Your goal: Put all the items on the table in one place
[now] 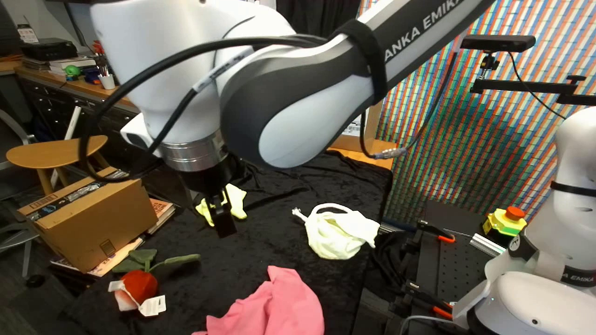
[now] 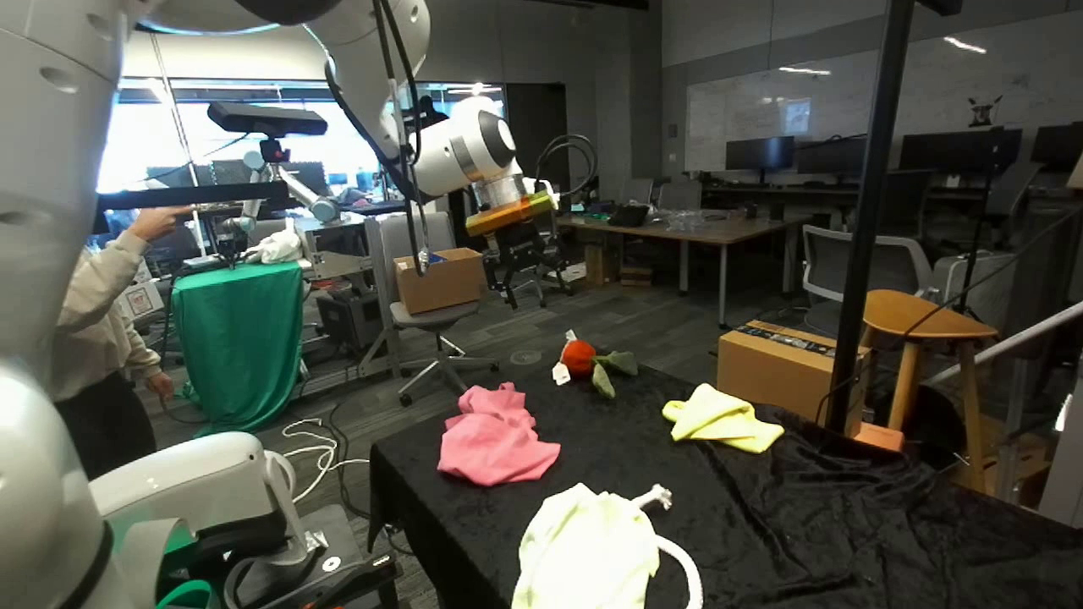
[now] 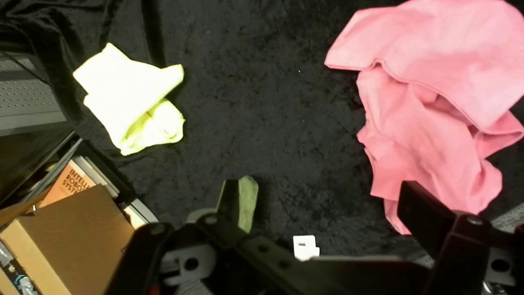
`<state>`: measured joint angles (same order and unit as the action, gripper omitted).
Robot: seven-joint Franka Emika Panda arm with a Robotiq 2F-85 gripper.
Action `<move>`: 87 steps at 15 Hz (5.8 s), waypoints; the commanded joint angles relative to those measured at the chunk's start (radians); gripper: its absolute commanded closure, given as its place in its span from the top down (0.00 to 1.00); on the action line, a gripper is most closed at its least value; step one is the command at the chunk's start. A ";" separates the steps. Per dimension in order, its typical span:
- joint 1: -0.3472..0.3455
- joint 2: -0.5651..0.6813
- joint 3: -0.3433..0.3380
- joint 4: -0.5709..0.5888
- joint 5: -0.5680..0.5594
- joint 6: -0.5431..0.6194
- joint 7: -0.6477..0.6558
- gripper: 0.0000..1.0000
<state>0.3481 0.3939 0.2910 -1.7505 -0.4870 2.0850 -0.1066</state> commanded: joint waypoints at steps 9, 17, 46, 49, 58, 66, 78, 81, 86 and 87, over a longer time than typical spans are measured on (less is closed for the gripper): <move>0.132 0.258 -0.067 0.380 0.056 -0.079 0.059 1.00; 0.169 0.357 -0.099 0.474 0.078 -0.019 0.136 1.00; 0.273 0.692 -0.292 0.785 0.107 0.148 0.448 1.00; 0.275 0.742 -0.301 0.834 0.122 0.152 0.463 1.00; 0.249 0.812 -0.249 0.909 0.125 0.196 0.453 1.00; 0.257 0.834 -0.232 0.957 0.116 0.077 0.414 1.00; 0.329 0.894 -0.297 1.140 0.143 -0.153 0.283 1.00; 0.333 0.919 -0.304 1.185 0.145 -0.169 0.276 1.00; 0.325 0.933 -0.286 1.205 0.122 -0.180 0.277 1.00; 0.325 0.934 -0.284 1.210 0.124 -0.180 0.275 1.00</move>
<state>0.6718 1.2948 0.0065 -0.6117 -0.3682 1.9296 0.1913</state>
